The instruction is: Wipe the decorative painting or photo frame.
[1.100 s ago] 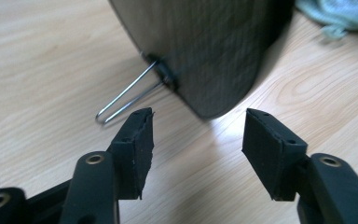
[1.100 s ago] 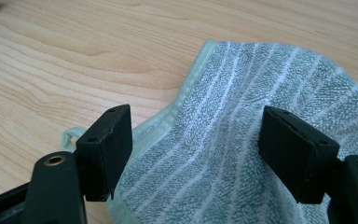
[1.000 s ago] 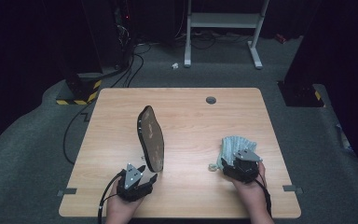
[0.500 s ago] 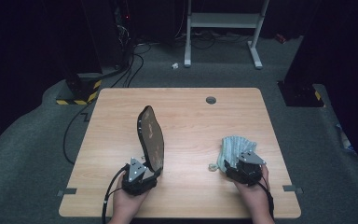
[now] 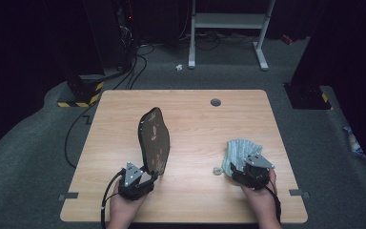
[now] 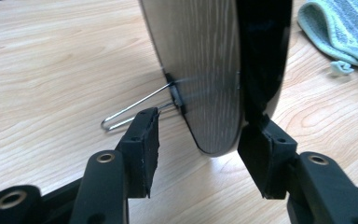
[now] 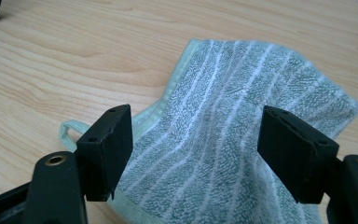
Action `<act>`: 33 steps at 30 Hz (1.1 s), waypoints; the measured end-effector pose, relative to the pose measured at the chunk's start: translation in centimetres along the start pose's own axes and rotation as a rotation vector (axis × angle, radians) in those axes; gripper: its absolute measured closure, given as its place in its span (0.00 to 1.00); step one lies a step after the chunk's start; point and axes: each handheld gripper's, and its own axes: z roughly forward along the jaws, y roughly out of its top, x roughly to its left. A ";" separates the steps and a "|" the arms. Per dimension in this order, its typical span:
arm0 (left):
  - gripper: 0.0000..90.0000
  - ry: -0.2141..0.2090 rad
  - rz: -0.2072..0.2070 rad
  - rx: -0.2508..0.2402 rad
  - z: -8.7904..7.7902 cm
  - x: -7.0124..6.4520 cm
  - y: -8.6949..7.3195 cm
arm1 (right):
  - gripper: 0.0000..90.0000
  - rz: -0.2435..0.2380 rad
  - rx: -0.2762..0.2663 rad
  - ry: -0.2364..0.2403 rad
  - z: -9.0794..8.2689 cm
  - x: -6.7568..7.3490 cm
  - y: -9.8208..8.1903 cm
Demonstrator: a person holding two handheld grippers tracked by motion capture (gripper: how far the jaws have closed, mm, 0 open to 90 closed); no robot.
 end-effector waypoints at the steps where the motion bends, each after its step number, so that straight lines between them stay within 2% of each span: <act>1: 0.54 0.004 -0.004 -0.002 -0.1 0.1 0.0 | 0.29 0.000 -0.003 -0.001 -0.1 0.0 0.0; 13: 0.55 0.049 -0.025 0.002 -0.8 1.7 -0.4 | 0.29 0.002 -0.004 0.012 0.2 -0.1 0.2; 33: 0.56 0.107 -0.070 0.015 -0.9 4.2 -0.9 | 0.29 -0.004 -0.001 0.016 0.5 0.1 0.2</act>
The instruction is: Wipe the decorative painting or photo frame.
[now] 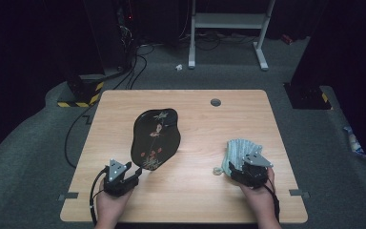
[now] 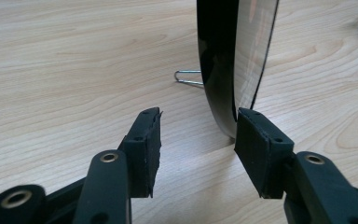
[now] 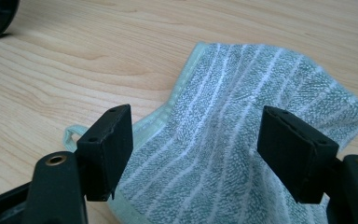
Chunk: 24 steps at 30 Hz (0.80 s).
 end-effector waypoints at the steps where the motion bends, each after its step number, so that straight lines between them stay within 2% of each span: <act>1: 0.56 0.001 0.001 0.000 0.0 0.1 0.0 | 0.29 -0.002 -0.001 -0.001 0.0 0.0 0.0; 11: 0.58 0.030 -0.035 0.011 0.2 1.4 -0.3 | 0.29 0.007 0.004 0.004 0.0 0.1 -0.1; 16: 0.59 0.026 -0.050 0.011 0.2 1.9 -0.3 | 0.29 0.021 0.005 -0.001 0.0 -0.2 -0.2; 19: 0.59 0.001 -0.046 0.015 0.1 1.7 -0.6 | 0.29 0.022 0.004 -0.005 -0.1 -0.2 -0.2; 22: 0.55 -0.034 -0.016 0.038 0.2 1.0 -0.8 | 0.29 0.023 0.004 -0.006 -0.1 -0.3 -0.2; 24: 0.53 -0.053 0.000 0.023 0.1 0.5 -0.8 | 0.29 0.022 0.005 -0.006 -0.1 -0.3 -0.2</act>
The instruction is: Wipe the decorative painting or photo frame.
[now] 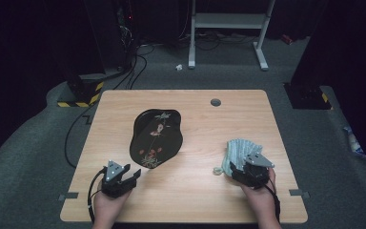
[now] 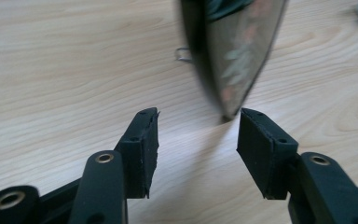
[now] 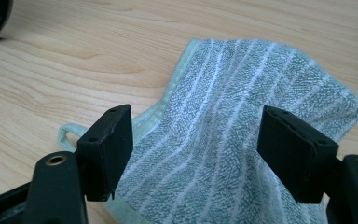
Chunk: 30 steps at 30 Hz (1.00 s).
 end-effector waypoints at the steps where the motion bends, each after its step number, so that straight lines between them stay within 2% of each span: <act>1: 0.53 -0.001 0.017 -0.007 -0.1 -0.3 0.1 | 0.29 0.000 0.000 0.000 0.0 0.0 0.0; 3: 0.53 0.008 0.039 -0.026 -0.1 -1.0 0.5 | 0.29 -0.004 0.000 -0.001 0.1 0.0 0.0; 6: 0.54 0.011 0.032 -0.033 0.2 -1.1 1.0 | 0.29 -0.003 0.002 -0.001 0.1 0.0 0.0; 10: 0.57 0.026 0.005 -0.046 0.6 -0.5 1.4 | 0.30 -0.007 0.002 -0.003 0.0 0.1 0.0; 12: 0.59 0.029 0.018 -0.039 0.7 -0.2 1.4 | 0.30 -0.007 0.001 -0.003 0.0 0.1 -0.1; 15: 0.61 0.035 -0.002 -0.041 0.7 0.3 1.4 | 0.30 -0.008 0.004 -0.006 0.0 0.2 -0.1; 23: 0.61 0.052 -0.029 -0.052 1.1 1.5 1.7 | 0.30 -0.015 0.006 -0.005 0.1 0.5 -0.2; 30: 0.62 0.061 -0.038 -0.050 1.9 1.9 2.1 | 0.30 -0.017 0.005 -0.006 0.0 0.6 -0.2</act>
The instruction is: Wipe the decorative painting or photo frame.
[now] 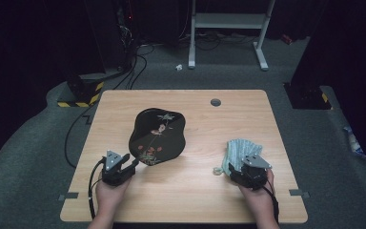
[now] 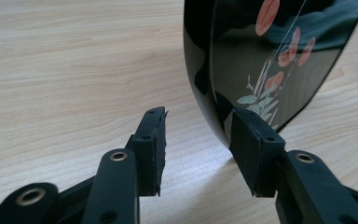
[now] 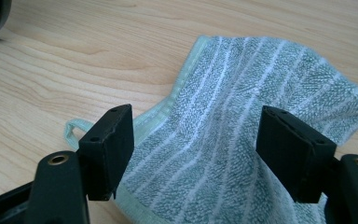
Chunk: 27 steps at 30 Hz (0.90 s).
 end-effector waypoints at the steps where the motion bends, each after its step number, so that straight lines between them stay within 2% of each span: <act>1: 0.62 0.002 -0.001 0.002 0.2 0.0 0.0 | 0.30 0.000 0.000 0.000 0.0 0.0 0.0; 12: 0.63 0.023 -0.007 0.016 1.7 0.2 0.2 | 0.30 -0.005 0.010 -0.005 0.1 0.2 -0.3; 27: 0.64 0.016 -0.016 0.034 3.1 0.5 0.3 | 0.30 0.004 0.013 -0.015 -0.3 0.1 -0.6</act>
